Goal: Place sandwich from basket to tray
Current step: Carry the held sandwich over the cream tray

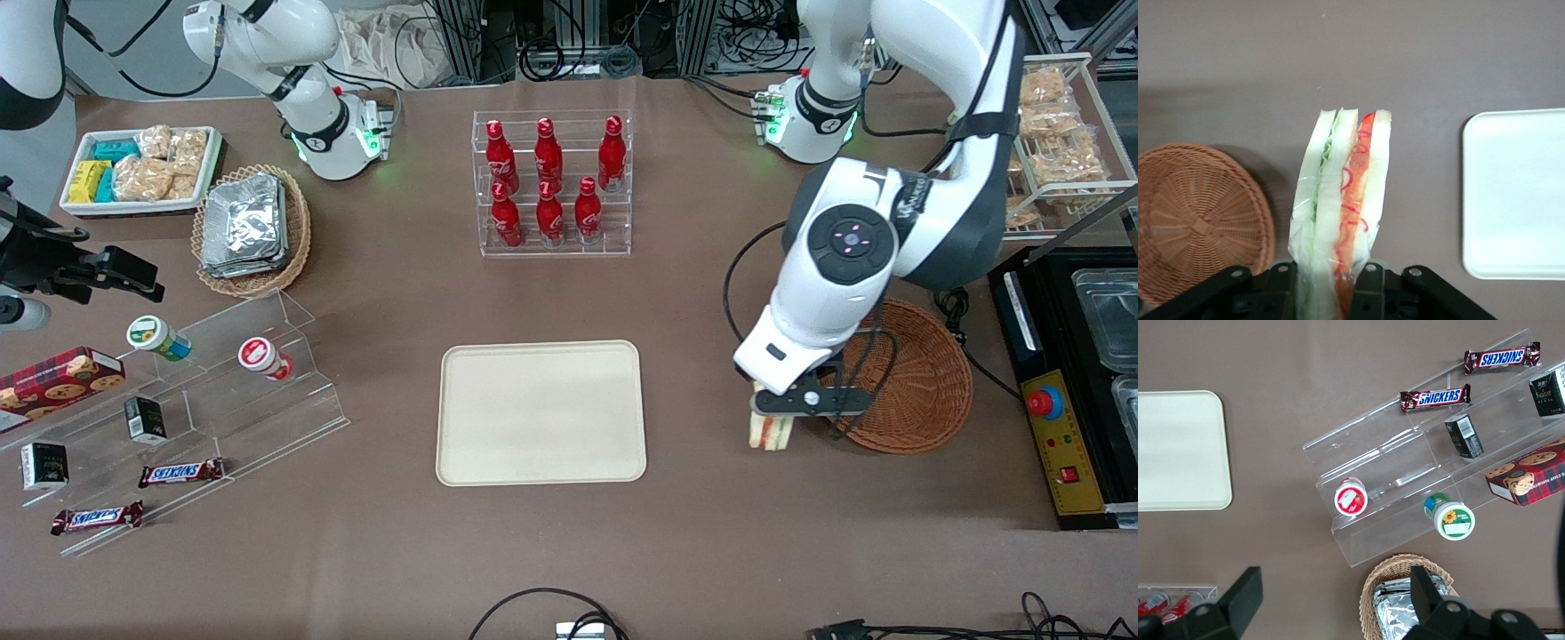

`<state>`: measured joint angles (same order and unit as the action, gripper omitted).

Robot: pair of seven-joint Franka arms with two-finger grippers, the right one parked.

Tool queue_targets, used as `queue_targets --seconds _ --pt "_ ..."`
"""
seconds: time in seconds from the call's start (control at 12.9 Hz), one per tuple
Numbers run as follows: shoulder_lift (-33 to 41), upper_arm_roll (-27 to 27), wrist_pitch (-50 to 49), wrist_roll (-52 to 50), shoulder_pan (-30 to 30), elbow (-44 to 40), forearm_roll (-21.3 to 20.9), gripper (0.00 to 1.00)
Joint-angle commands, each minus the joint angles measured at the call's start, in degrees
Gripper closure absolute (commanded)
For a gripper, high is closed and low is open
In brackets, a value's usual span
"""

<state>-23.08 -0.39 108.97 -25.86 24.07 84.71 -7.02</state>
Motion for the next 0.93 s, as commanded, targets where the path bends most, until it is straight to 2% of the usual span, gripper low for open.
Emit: queue_targets --seconds 0.0,0.54,0.85 --pt "-4.1 0.7 -2.4 -4.0 2.9 -7.0 0.6 0.8" --pt "-13.0 0.6 -1.6 -9.1 8.3 -17.9 2.7 0.8" --pt "-17.7 -2.5 4.8 -13.9 9.5 -18.5 3.1 0.8"
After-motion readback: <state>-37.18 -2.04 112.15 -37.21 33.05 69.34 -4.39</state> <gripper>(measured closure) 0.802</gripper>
